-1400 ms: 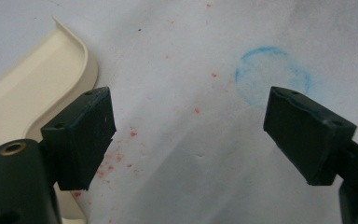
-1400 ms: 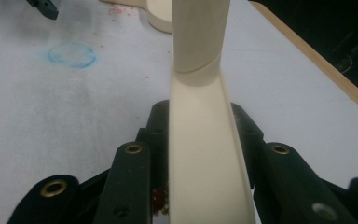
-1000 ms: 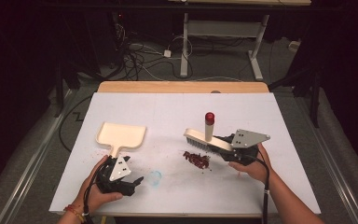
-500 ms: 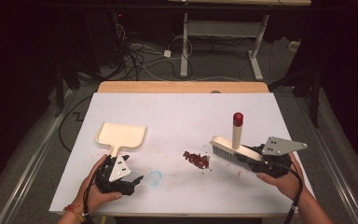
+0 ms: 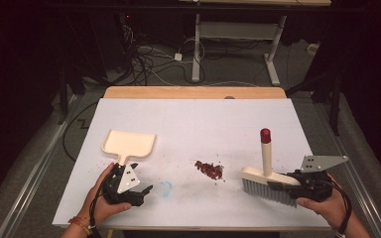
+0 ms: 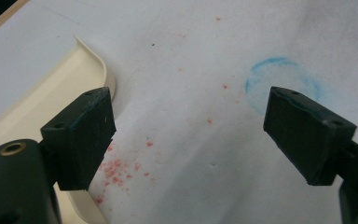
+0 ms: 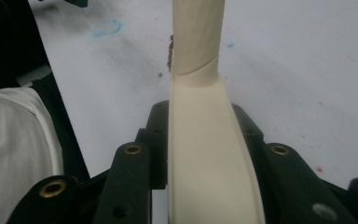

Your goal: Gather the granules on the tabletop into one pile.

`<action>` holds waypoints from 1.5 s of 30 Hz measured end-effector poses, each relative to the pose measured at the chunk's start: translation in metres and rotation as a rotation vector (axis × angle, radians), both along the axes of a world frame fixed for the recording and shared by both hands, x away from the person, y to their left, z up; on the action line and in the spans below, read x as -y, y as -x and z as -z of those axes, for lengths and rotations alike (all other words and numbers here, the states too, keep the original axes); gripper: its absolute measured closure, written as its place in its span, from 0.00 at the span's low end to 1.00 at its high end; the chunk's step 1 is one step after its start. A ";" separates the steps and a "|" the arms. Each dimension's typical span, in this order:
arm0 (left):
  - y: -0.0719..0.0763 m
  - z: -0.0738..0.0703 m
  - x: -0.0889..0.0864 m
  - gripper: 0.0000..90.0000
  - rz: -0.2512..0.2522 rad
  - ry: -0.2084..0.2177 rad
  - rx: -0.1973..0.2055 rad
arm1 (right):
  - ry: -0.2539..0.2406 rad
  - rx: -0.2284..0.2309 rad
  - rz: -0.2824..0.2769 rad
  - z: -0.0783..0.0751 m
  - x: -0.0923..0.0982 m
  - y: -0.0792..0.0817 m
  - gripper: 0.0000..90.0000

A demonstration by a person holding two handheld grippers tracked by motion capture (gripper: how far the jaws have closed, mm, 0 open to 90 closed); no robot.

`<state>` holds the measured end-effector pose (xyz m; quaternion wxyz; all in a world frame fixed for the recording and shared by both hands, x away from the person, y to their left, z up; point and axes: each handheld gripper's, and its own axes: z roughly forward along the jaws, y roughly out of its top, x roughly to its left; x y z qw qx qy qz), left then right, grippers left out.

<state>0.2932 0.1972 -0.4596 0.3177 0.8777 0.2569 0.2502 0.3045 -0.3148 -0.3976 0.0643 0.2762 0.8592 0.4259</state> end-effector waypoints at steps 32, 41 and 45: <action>-0.003 0.007 0.010 0.17 0.036 -0.049 -0.038 | 0.025 -0.131 0.392 0.029 0.053 -0.121 0.41; -0.005 0.008 0.012 0.17 0.040 -0.056 -0.040 | 0.236 0.023 0.476 0.034 0.021 -0.125 0.76; -0.005 0.008 0.012 0.17 0.041 -0.057 -0.043 | 0.304 0.014 0.485 0.045 0.010 -0.136 0.83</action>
